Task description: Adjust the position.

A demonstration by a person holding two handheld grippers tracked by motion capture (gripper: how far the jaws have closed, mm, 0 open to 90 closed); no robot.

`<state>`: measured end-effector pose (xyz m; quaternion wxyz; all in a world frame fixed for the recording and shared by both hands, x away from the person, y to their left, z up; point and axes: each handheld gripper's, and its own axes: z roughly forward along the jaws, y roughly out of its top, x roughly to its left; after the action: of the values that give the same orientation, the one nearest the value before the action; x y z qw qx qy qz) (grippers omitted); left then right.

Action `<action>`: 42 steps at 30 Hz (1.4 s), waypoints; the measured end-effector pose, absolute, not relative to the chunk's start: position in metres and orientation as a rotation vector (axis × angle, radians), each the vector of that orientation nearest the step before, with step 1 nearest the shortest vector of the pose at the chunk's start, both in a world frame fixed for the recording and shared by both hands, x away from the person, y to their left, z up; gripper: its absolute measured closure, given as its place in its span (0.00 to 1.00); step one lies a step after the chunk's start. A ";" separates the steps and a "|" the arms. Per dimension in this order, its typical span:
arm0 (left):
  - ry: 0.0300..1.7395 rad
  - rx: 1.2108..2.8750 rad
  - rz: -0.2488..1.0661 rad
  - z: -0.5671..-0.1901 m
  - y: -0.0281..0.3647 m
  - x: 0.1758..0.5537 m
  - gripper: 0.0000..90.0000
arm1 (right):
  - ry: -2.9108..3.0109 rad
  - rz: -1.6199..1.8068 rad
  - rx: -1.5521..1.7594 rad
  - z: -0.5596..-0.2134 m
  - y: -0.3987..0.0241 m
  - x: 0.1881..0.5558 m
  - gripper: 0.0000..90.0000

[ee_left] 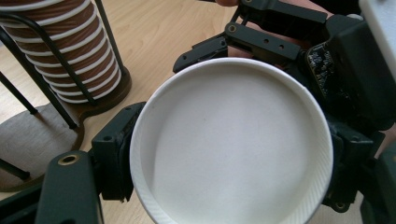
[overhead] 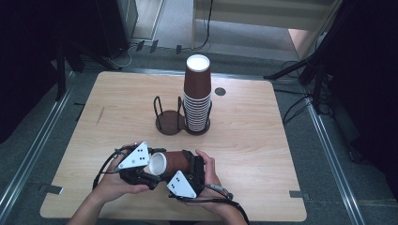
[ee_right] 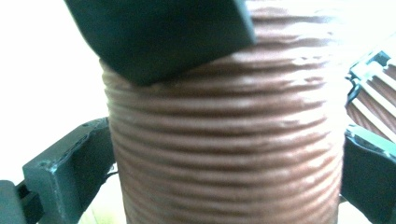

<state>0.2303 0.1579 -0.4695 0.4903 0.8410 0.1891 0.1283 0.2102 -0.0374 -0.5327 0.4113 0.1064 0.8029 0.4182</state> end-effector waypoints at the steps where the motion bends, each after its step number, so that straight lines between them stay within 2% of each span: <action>1: 0.465 2.040 0.314 -0.469 0.159 0.231 0.26 | 2.014 1.051 0.258 -0.532 -0.038 0.210 0.00; 11: 0.524 1.974 0.308 -0.468 0.168 0.235 0.26 | 1.991 1.100 0.271 -0.519 -0.043 0.208 0.00; 25: 0.632 1.870 0.375 -0.465 0.184 0.240 0.26 | 1.943 1.228 0.403 -0.495 -0.057 0.210 0.00; 34: 0.679 1.768 0.467 -0.459 0.194 0.237 0.26 | 1.883 1.331 0.627 -0.482 -0.071 0.217 0.00; 39: 0.675 1.697 0.509 -0.456 0.196 0.234 0.26 | 1.870 1.267 0.775 -0.486 -0.073 0.224 0.00; 42: 0.680 1.651 0.533 -0.456 0.198 0.233 0.26 | 1.866 1.279 0.869 -0.488 -0.076 0.228 0.05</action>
<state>0.2325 0.1981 -0.4556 0.5964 0.7112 0.2928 0.2296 0.2275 -0.0761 -0.4881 0.3511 0.3358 0.7209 0.4942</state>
